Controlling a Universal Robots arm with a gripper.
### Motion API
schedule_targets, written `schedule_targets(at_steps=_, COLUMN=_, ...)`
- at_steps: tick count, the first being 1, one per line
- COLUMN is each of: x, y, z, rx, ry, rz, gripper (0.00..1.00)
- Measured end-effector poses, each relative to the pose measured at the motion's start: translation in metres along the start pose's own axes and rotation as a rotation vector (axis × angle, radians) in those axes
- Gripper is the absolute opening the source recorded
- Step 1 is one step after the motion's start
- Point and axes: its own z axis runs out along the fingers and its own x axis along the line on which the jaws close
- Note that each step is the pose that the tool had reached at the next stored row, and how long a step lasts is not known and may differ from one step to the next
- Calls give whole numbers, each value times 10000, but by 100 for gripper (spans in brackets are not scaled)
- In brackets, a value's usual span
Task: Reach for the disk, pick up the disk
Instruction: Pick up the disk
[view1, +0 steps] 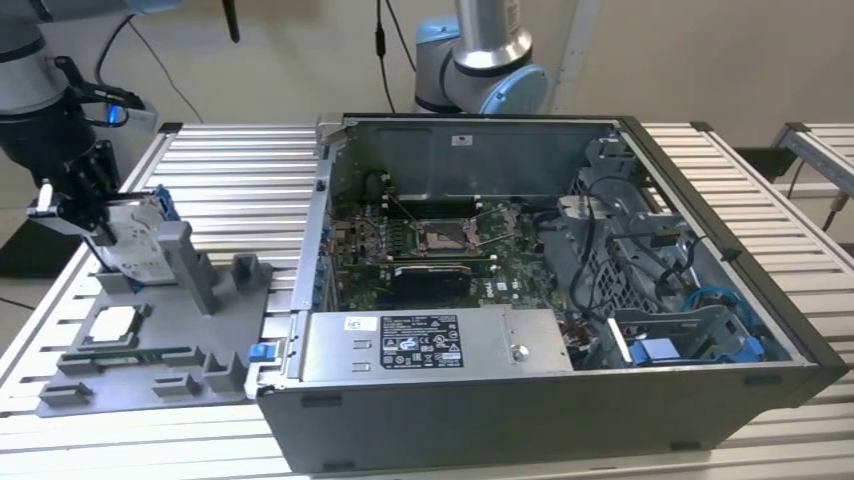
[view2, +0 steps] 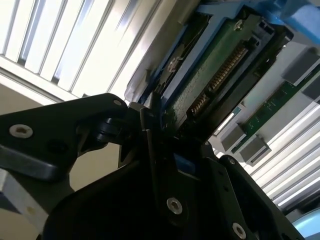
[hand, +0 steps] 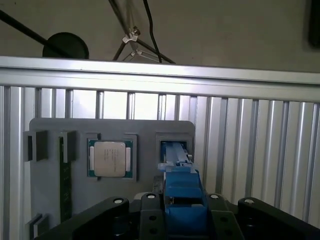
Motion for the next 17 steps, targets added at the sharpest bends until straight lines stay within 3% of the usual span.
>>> schedule_targets(at_steps=4, x=-1, y=-1, z=-20, rx=2, ry=8, rz=1, gripper=0)
schedule_targets(at_steps=11, x=-3, y=2, z=-155, rx=0, ry=8, rz=2, gripper=0)
schedule_targets(at_steps=17, x=-4, y=3, z=-214, rx=0, ry=8, rz=1, gripper=0)
